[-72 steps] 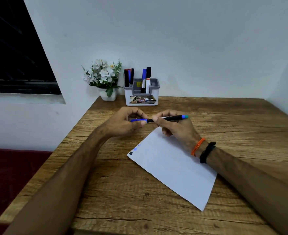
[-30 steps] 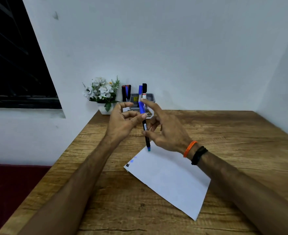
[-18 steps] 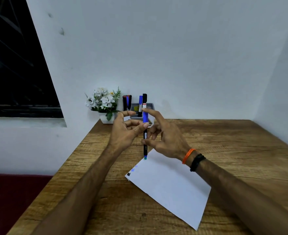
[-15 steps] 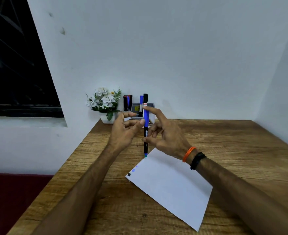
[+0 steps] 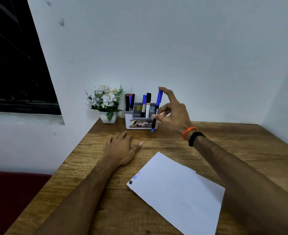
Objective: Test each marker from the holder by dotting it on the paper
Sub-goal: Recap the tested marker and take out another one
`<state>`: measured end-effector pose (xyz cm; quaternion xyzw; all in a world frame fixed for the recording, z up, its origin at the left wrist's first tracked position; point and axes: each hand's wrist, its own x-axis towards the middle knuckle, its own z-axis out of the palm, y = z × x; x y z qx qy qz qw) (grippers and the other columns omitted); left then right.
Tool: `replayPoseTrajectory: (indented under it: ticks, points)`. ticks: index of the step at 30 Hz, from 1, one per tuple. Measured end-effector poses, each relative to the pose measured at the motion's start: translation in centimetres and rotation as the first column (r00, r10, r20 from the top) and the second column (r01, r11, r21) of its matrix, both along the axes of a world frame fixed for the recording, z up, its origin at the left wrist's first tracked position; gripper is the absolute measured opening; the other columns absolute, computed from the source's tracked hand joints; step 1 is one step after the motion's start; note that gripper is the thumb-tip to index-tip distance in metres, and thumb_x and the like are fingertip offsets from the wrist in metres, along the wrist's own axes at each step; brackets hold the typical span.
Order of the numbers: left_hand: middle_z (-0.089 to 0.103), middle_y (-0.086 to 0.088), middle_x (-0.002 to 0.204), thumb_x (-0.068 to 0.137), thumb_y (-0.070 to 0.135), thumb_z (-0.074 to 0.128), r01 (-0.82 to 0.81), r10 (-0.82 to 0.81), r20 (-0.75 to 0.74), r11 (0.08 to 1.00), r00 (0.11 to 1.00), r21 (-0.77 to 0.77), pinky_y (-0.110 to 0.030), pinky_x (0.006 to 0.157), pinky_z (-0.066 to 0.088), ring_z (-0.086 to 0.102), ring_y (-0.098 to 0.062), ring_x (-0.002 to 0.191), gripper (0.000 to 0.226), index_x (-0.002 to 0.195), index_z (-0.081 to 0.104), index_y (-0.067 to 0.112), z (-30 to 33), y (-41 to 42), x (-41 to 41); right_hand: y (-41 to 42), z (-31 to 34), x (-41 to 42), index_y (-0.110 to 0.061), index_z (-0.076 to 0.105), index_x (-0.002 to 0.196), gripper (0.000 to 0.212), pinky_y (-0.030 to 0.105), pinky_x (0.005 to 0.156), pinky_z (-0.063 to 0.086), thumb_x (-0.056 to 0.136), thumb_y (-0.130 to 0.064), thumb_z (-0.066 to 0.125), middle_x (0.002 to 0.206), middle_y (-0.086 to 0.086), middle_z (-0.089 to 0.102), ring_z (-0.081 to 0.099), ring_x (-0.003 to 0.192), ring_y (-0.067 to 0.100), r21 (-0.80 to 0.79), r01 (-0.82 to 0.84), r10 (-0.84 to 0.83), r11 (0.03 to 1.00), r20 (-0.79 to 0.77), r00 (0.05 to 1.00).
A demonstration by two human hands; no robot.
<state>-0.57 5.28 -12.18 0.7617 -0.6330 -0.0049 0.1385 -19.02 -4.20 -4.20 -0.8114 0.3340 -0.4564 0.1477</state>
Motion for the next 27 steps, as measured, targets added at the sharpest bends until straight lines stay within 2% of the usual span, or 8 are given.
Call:
replayPoseTrajectory:
  ticks: [8, 11, 14, 16, 18, 21, 24, 27]
  points:
    - [0.028, -0.002, 0.157, 0.090, 0.071, 0.025, -0.010, 0.010, 0.004, 1.000, 1.000, -0.010, -0.047, 0.116, 0.014, 0.021, -0.025, 0.145, 0.071, 0.145, 0.036, 0.026, -0.3, -0.3, 0.2, -4.4, 1.9, 2.1, -0.037, 0.029, 0.149, 0.095, 0.032, 0.077, 0.060, 0.074, -0.018, 0.084, 0.072, -0.013, 0.067, 0.067, 0.064, 0.005, -0.050, 0.146, -0.137, 0.988, 0.145, 0.980]
    - [0.028, -0.001, 0.157, 0.090, 0.071, 0.025, -0.011, 0.011, 0.006, 1.000, 1.000, -0.015, -0.047, 0.115, 0.014, 0.021, -0.024, 0.145, 0.071, 0.144, 0.036, 0.027, -0.4, -0.5, 0.3, -5.2, 2.1, 2.7, -0.033, 0.029, 0.150, 0.093, 0.027, 0.075, 0.058, 0.076, -0.015, 0.082, 0.078, -0.007, 0.071, 0.068, 0.064, 0.009, -0.080, 0.176, -0.161, 0.981, 0.168, 0.973]
    - [0.027, -0.001, 0.157, 0.090, 0.071, 0.026, -0.015, 0.015, 0.006, 1.000, 1.000, -0.009, -0.047, 0.116, 0.013, 0.020, -0.024, 0.145, 0.071, 0.145, 0.035, 0.027, -0.4, -0.5, 0.3, -5.7, 1.7, 2.9, -0.035, 0.036, 0.146, 0.082, 0.026, 0.074, 0.056, 0.079, -0.015, 0.079, 0.083, -0.004, 0.074, 0.067, 0.066, 0.012, -0.087, 0.202, -0.194, 0.975, 0.095, 0.976]
    - [0.027, -0.001, 0.157, 0.090, 0.070, 0.026, -0.015, 0.015, 0.002, 1.000, 1.000, -0.010, -0.047, 0.116, 0.013, 0.020, -0.025, 0.145, 0.071, 0.145, 0.035, 0.026, -0.4, -0.4, 0.3, -6.0, 1.0, 2.8, -0.033, 0.048, 0.135, 0.063, 0.034, 0.079, 0.059, 0.081, -0.014, 0.075, 0.085, -0.003, 0.075, 0.069, 0.072, 0.014, -0.052, 0.200, -0.202, 0.979, -0.039, 0.979]
    - [0.027, -0.002, 0.157, 0.090, 0.070, 0.027, -0.012, 0.012, -0.001, 1.000, 1.000, -0.008, -0.047, 0.115, 0.013, 0.020, -0.025, 0.145, 0.070, 0.144, 0.036, 0.026, -0.3, -0.4, 0.2, -6.2, 0.3, 2.7, -0.031, 0.056, 0.128, 0.054, 0.040, 0.083, 0.058, 0.080, -0.012, 0.073, 0.085, -0.002, 0.076, 0.071, 0.081, 0.019, 0.019, 0.176, -0.172, 0.984, -0.134, 0.976]
    - [0.026, -0.002, 0.157, 0.090, 0.070, 0.027, -0.014, 0.014, -0.010, 1.000, 1.000, 0.002, -0.047, 0.116, 0.012, 0.019, -0.025, 0.146, 0.070, 0.144, 0.035, 0.026, -0.1, -0.4, 0.1, -6.2, 0.0, 2.5, -0.030, 0.063, 0.124, 0.048, 0.040, 0.085, 0.057, 0.081, -0.010, 0.067, 0.090, -0.001, 0.076, 0.070, 0.083, 0.021, 0.027, 0.181, -0.178, 0.983, -0.086, 0.980]
    - [0.025, -0.002, 0.158, 0.090, 0.070, 0.027, -0.016, 0.016, -0.009, 1.000, 1.000, 0.016, -0.047, 0.116, 0.012, 0.019, -0.025, 0.146, 0.071, 0.145, 0.035, 0.026, 0.0, -0.4, 0.1, -5.7, 0.3, 2.6, -0.029, 0.061, 0.129, 0.049, 0.036, 0.086, 0.055, 0.084, -0.014, 0.066, 0.109, 0.000, 0.070, 0.066, 0.086, 0.021, -0.080, 0.218, -0.225, 0.973, -0.079, 0.971]
    - [0.028, -0.002, 0.157, 0.090, 0.069, 0.028, -0.005, 0.006, -0.013, 1.000, 1.000, 0.013, -0.047, 0.116, 0.014, 0.022, -0.024, 0.144, 0.070, 0.143, 0.037, 0.025, 0.1, -0.3, 0.1, -4.9, 0.2, 3.5, -0.024, 0.060, 0.129, 0.047, 0.033, 0.081, 0.054, 0.084, -0.016, 0.068, 0.112, -0.001, 0.065, 0.062, 0.076, 0.016, -0.140, 0.211, -0.214, 0.967, -0.004, 0.977]
